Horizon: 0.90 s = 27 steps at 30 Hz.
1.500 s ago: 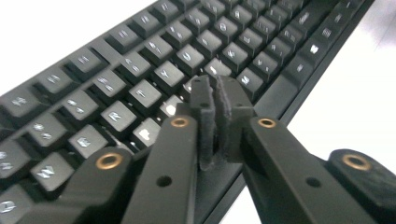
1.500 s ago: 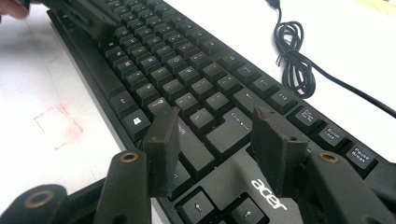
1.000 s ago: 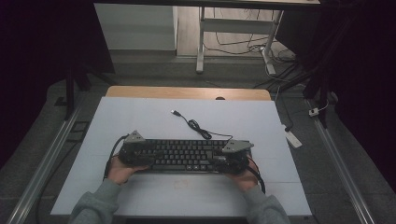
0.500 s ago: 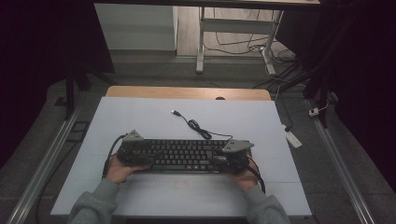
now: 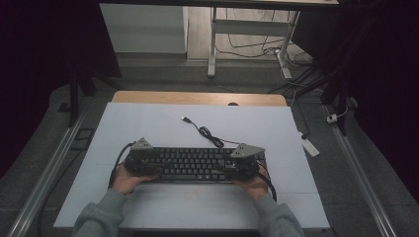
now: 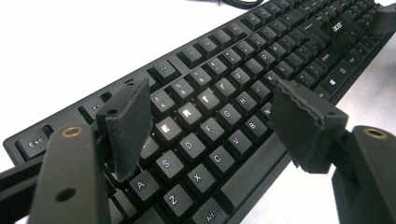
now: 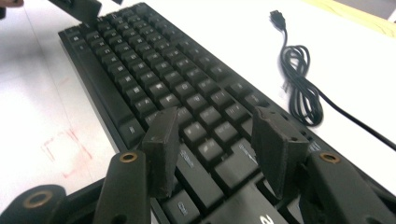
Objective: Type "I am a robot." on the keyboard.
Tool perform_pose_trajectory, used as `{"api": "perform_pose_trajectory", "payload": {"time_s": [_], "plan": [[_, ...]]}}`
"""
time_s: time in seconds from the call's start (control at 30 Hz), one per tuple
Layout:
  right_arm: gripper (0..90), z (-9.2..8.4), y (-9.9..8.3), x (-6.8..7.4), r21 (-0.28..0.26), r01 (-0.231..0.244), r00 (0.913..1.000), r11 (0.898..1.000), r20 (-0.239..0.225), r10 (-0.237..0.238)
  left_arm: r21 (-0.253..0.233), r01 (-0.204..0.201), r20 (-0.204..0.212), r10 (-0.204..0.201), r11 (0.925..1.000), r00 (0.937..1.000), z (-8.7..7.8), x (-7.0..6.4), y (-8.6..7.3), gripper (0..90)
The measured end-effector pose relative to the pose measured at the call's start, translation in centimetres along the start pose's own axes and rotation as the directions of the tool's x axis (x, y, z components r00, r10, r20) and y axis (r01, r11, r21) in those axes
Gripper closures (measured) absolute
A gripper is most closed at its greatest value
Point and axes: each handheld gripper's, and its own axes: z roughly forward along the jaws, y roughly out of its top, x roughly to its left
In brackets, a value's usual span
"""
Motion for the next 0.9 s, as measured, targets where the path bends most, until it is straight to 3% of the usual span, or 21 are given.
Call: {"api": "perform_pose_trajectory", "payload": {"time_s": [0.3,0.63,0.9], "plan": [[59.1,1.4,1.1,0.3,0.013,-0.005,0.9999,1.0,-0.014,0.005,0.003,-0.002,-0.001,0.002,1.0,1.0,0.1,-0.1,0.0,29.3],[89.1,3.3,2.3,0.6,0.045,0.011,0.9974,0.999,-0.072,-0.007,0.012,-0.014,-0.001,0.014,0.9998,0.9999,0.3,-0.2,0.0,29.3],[89.8,5.5,3.1,1.4,0.078,0.031,0.9958,0.997,-0.088,-0.024,0.014,-0.019,-0.001,0.019,0.9997,0.9998,0.3,-0.3,0.0,29.4]]}}
